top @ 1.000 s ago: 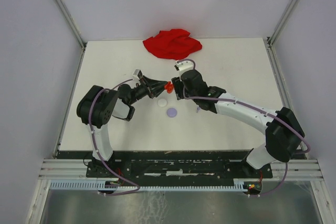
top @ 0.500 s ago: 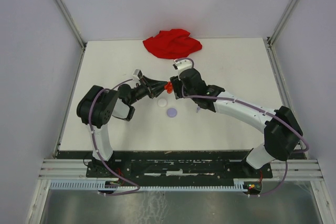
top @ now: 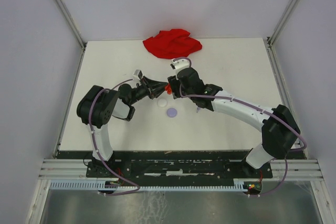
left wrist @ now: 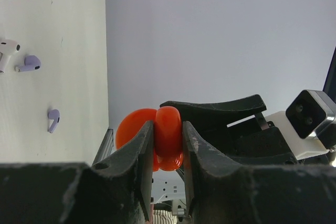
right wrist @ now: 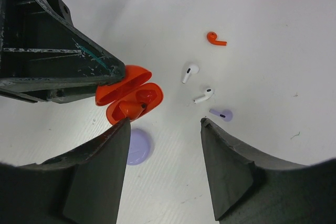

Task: Insert the wireless bluetooth earbuds into the charging case
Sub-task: Place the earbud in the charging case.

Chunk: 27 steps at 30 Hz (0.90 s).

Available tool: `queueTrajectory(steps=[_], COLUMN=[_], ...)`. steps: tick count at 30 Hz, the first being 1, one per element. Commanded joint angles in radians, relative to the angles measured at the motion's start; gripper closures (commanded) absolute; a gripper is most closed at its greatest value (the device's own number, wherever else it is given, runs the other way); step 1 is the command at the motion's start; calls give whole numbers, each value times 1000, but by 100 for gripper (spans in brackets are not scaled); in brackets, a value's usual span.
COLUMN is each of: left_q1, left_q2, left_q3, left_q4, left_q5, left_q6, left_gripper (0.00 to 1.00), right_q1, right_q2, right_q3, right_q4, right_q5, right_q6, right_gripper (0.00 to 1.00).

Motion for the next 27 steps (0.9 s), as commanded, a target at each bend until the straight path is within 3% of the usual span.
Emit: queueTrajectory(steps=[1,27], left_q1=[-10,-29], left_q2=[-37,-48], left_q3=[6,12], left_q4=[25,10], left_q5=[7,7], left_q6=[46,57], left_gripper=[97,97], right_q1=[5,5], right_q2=[14,57], right_q3=[53,102], right_q4=[29,13], right_q5=[-1,59], right_q6=[5,5], right_gripper=[36,36])
